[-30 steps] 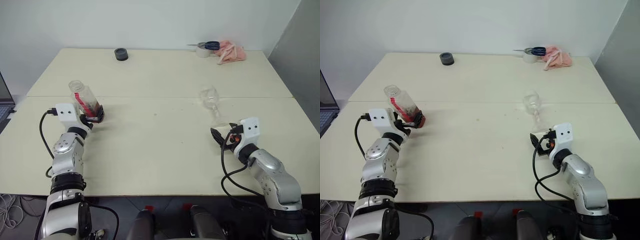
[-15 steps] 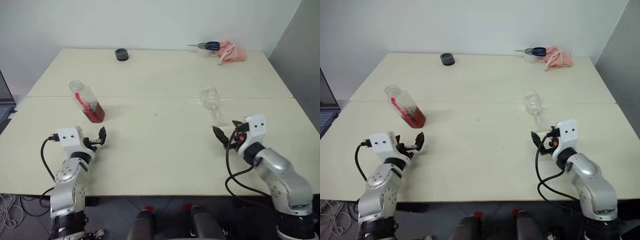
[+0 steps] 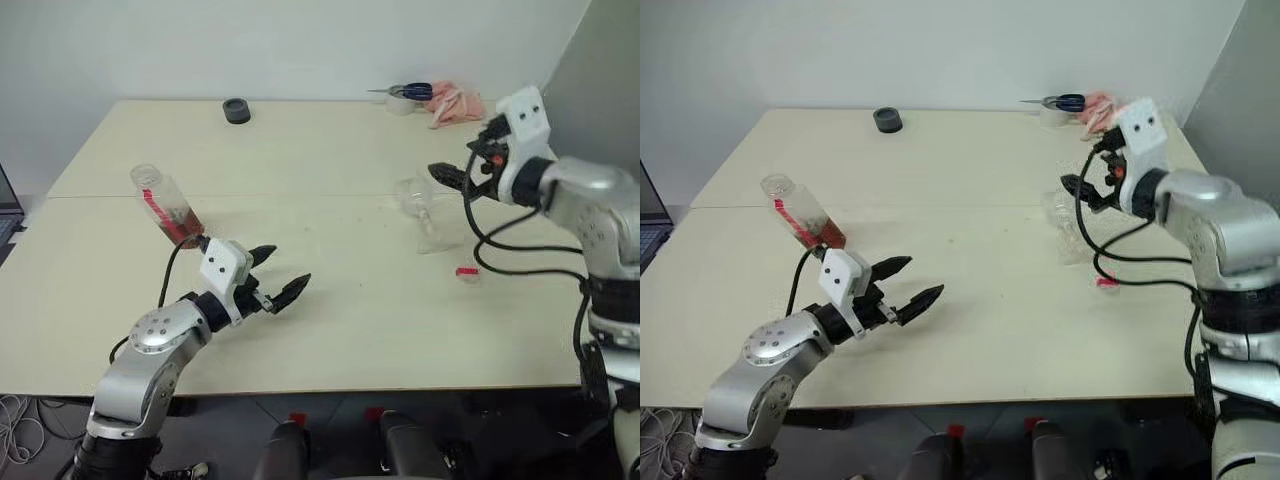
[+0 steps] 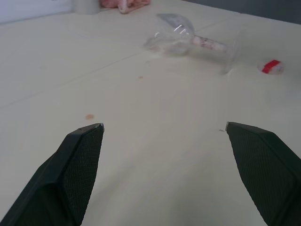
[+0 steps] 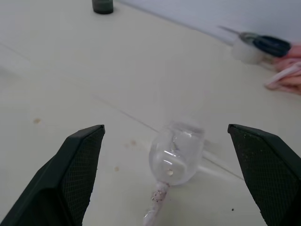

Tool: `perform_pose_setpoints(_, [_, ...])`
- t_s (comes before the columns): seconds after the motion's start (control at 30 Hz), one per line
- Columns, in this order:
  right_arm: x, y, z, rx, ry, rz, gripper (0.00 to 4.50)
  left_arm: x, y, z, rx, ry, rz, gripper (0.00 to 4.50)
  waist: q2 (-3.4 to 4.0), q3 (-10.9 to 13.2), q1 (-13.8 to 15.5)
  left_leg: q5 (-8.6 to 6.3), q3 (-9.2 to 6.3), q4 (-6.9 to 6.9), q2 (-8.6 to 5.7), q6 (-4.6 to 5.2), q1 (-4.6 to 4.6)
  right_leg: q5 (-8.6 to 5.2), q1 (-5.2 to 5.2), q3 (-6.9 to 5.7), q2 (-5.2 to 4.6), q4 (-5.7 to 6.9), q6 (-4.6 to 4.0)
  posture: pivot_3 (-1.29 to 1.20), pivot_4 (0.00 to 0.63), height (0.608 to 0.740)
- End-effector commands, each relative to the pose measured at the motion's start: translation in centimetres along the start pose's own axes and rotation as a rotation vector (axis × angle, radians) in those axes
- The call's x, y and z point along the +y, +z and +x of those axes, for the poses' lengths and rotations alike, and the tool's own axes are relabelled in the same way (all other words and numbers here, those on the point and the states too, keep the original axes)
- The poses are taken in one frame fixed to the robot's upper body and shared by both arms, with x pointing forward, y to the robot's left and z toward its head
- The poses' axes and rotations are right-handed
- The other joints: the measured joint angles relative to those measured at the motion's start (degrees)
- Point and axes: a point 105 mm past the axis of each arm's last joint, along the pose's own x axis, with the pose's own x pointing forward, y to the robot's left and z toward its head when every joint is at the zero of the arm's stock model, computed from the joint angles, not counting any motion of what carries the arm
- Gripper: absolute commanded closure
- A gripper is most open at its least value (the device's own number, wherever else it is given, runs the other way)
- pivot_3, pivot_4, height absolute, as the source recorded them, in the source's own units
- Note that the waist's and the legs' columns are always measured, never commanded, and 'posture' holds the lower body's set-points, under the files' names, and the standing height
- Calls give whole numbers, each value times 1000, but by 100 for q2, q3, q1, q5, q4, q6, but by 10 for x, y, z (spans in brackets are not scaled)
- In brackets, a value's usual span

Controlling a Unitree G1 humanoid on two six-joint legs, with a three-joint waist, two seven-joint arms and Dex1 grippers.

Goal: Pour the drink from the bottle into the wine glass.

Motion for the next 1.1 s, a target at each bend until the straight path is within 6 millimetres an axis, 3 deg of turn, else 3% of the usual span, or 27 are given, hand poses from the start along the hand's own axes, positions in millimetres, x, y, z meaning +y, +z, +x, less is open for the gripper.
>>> perform_pose_setpoints(0.03, [-2,-2,12,95,40,38,0,-8,14,2,-46,-50,26,26,0,0,3,-3,4,2,-2,6,-4,0,-2,2,-4,0,0,0,150,740])
perform_pose_setpoints(0.27, [-6,-5,35,256,53,135,0,-3,4,-2,-23,-4,38,26,1,1,2,-6,3,1,-2,10,-24,1,-21,-1,-7,-1,-1,0,150,740])
perform_pose_setpoints(0.47, [-5,-4,45,329,44,161,0,-12,-3,-5,-29,31,4,26,2,1,-1,-6,3,3,-3,10,-24,2,-22,-1,-7,1,-1,0,150,740])
perform_pose_setpoints(0.93, [-11,-49,58,523,7,140,0,-9,-8,-7,-42,100,-39,26,3,2,-5,-6,4,3,-3,10,-24,3,-22,-1,-7,3,-3,0,150,740])
perform_pose_setpoints(1.1, [-4,-62,66,556,32,103,0,-9,-9,-9,-37,107,-41,26,3,2,-25,-6,4,2,-2,10,-22,3,-23,0,-5,4,-3,0,150,740])
